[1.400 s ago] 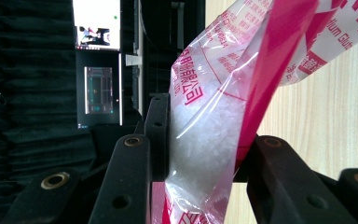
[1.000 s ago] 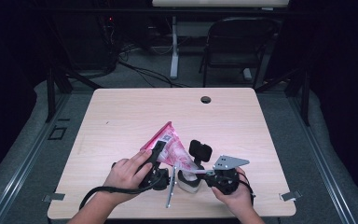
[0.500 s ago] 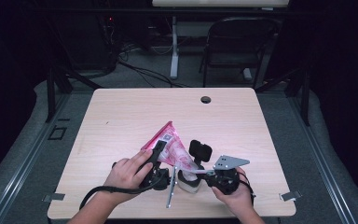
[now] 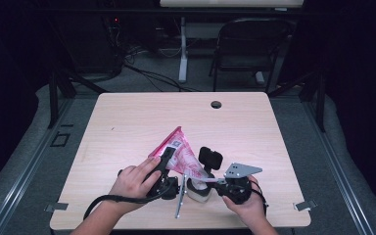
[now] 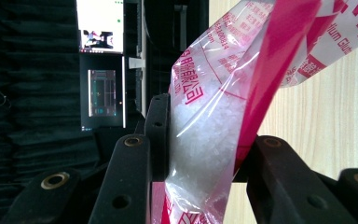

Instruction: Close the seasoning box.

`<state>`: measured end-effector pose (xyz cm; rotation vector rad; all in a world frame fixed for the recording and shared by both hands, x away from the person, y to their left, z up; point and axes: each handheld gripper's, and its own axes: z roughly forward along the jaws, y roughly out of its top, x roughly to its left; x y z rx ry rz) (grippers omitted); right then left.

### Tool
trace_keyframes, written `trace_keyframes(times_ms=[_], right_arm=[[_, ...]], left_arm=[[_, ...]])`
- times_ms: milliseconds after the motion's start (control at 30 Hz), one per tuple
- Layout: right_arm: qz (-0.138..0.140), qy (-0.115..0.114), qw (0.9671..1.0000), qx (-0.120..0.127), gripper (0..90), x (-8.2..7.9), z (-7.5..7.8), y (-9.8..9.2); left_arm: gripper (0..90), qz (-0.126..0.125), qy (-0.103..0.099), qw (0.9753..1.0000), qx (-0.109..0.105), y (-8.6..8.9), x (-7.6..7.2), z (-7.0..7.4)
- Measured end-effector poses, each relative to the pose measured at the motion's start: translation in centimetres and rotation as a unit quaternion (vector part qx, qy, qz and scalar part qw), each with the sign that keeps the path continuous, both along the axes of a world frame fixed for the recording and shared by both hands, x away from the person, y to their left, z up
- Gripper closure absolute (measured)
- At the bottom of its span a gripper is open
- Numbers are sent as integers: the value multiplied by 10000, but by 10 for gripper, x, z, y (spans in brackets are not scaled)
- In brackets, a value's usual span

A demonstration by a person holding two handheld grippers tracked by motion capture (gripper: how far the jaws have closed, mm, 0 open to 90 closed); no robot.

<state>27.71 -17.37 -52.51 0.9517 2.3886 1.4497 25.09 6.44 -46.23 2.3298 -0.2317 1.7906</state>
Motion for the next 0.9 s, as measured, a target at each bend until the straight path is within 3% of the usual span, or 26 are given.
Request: trace_keyframes(times_ms=[900], right_arm=[[-3,12,10000,-30,900,0,0,-1]], left_arm=[[693,-45,-73,10000,30,-2,-1,2]])
